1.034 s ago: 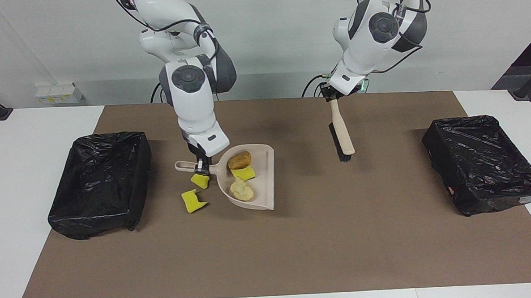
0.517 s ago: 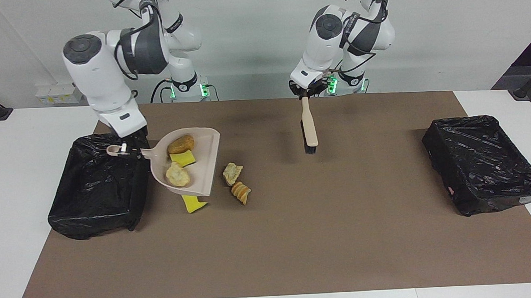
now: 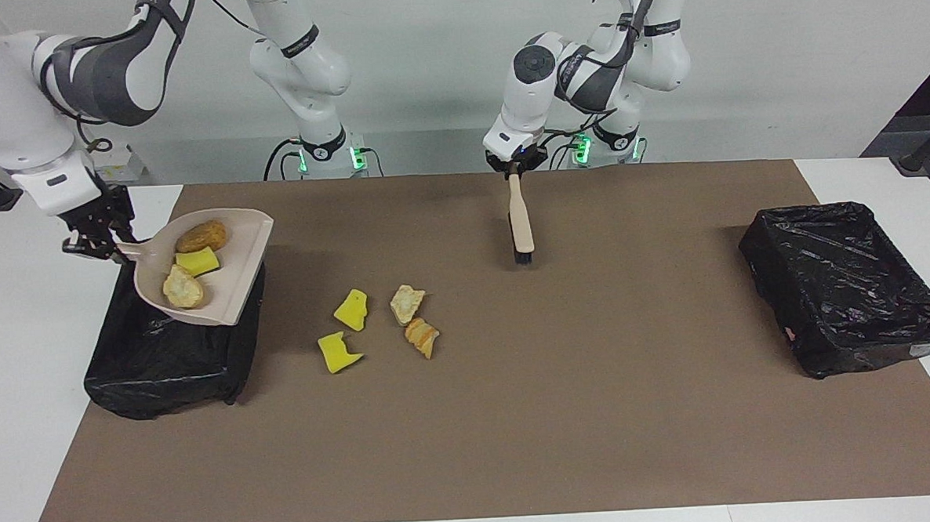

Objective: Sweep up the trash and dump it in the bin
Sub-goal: 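Carry the loaded dustpan with the right gripper over the nearer bin, then tip the dustpan with the right gripper to dump trash into the bin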

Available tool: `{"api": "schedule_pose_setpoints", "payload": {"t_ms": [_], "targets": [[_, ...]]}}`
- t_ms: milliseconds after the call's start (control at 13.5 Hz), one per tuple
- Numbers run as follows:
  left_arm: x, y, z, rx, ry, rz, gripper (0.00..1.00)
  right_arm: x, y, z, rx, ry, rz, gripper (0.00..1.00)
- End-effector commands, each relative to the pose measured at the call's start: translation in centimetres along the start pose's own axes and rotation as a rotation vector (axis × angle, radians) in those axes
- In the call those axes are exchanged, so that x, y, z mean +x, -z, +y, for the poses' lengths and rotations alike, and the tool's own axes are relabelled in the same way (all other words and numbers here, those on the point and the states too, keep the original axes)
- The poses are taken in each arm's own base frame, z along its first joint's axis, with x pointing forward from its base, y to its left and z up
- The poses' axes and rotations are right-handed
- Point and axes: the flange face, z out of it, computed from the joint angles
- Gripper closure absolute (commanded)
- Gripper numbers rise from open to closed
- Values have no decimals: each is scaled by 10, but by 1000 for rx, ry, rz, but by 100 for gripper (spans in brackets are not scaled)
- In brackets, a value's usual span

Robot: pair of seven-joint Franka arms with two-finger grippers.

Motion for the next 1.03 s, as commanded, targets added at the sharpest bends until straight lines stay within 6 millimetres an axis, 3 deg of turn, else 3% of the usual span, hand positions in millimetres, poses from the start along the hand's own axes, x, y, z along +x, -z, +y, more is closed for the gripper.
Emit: {"api": "schedule_pose_setpoints", "payload": {"t_ms": [0, 148, 222, 295, 443, 517, 739, 812, 960], "targets": [[-8, -11, 3, -9, 18, 26, 100, -7, -7, -10, 11, 25, -104, 100], [-6, -23, 6, 4, 15, 16, 100, -32, -23, -16, -2, 2, -152, 100], [-5, -23, 7, -3, 16, 24, 100, -35, -31, -16, -3, 6, -184, 100], [-3, -23, 7, -7, 20, 27, 97, -33, -36, -16, -4, 8, -240, 100], [-2, -24, 6, -11, 27, 23, 82, -19, -33, -10, -12, 31, -375, 100], [0, -24, 5, -12, 30, 23, 71, 0, -31, -5, -23, 50, -430, 100], [2, -26, 4, -13, 37, 20, 34, 6, -27, -5, -40, 75, -567, 100], [3, -25, 4, -12, 46, 18, 2, 13, -25, -2, -59, 102, -588, 100], [7, -23, 2, -2, 74, 2, 0, 22, -26, -1, -66, 115, -616, 100]]}}
